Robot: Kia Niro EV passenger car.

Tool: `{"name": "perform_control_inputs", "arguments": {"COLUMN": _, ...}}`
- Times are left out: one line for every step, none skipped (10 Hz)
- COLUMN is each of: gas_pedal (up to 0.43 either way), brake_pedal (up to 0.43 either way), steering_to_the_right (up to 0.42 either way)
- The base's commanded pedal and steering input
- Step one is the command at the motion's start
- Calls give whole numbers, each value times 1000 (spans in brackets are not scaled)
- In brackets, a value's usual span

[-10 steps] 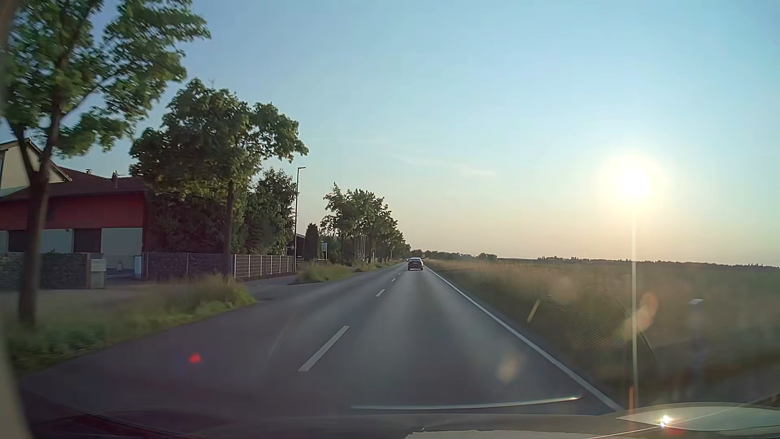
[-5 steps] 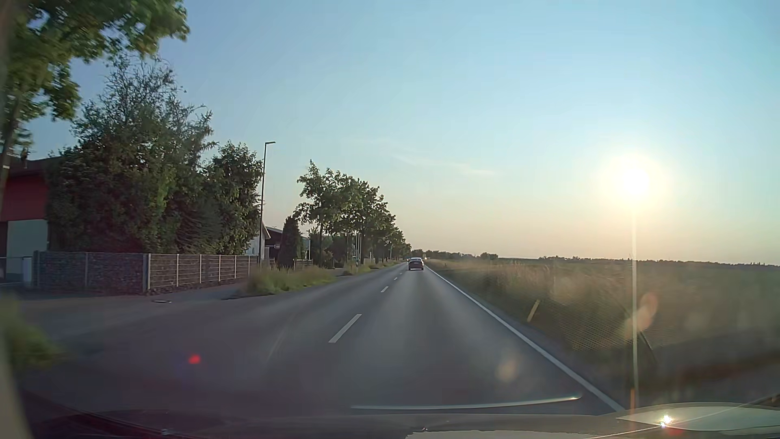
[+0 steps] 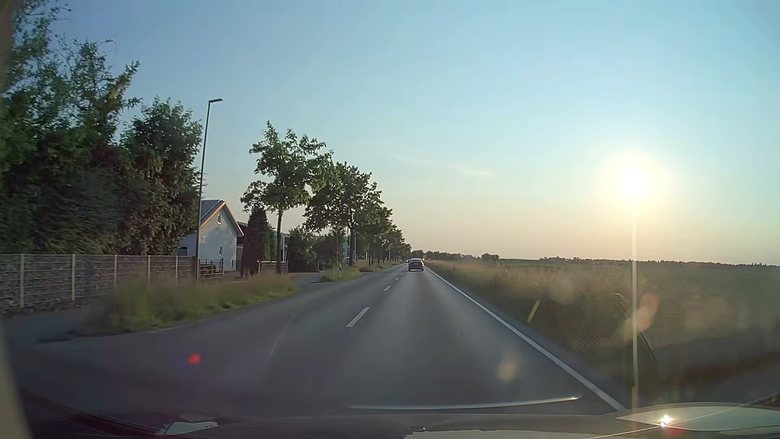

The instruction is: Follow the waypoints while adhering to traffic rules and regulations

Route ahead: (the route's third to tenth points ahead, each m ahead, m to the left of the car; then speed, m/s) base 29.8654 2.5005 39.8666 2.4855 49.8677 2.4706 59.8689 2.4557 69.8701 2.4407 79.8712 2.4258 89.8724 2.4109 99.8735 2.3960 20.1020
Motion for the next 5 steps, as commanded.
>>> {"name": "perform_control_inputs", "arguments": {"gas_pedal": 220, "brake_pedal": 12, "steering_to_the_right": 0}}
{"name": "perform_control_inputs", "arguments": {"gas_pedal": 209, "brake_pedal": 12, "steering_to_the_right": 0}}
{"name": "perform_control_inputs", "arguments": {"gas_pedal": 197, "brake_pedal": 18, "steering_to_the_right": 0}}
{"name": "perform_control_inputs", "arguments": {"gas_pedal": 189, "brake_pedal": 12, "steering_to_the_right": 1}}
{"name": "perform_control_inputs", "arguments": {"gas_pedal": 189, "brake_pedal": 12, "steering_to_the_right": 0}}
